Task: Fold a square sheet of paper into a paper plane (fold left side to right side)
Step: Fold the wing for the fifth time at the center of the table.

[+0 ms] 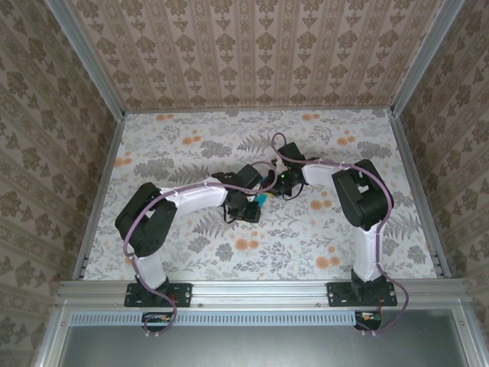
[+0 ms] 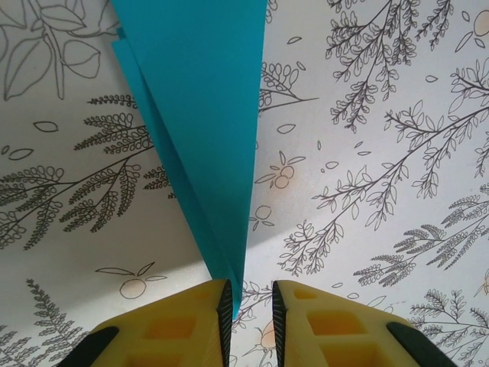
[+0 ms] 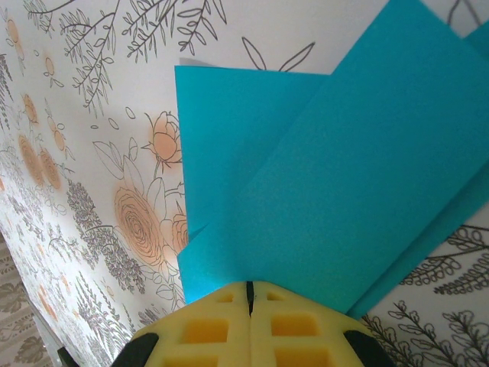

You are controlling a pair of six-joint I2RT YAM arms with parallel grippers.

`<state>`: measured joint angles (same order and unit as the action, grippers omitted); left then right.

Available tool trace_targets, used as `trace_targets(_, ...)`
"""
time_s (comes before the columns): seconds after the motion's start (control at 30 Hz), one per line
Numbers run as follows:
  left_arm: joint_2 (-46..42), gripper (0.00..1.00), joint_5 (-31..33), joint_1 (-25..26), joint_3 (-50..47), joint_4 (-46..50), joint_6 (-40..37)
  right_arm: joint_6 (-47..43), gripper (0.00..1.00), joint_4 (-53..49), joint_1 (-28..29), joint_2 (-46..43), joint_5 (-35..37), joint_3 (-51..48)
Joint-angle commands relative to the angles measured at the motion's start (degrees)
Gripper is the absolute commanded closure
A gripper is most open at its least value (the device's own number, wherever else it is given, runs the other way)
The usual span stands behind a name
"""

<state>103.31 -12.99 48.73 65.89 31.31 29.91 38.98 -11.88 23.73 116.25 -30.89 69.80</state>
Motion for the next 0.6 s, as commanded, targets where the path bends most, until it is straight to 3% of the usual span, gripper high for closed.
trace_targets(0.0,1.77,0.76,0.60,0.29,1.28,1.30,-1.24,-0.84,1.00,-4.20,0.09,2.82,0.84,-0.11)
trace_targets(0.57,2.36,0.81,0.51,0.49,0.75,1.13,-1.17,-0.93,1.00,-4.34,0.12,2.85,0.79,-0.06)
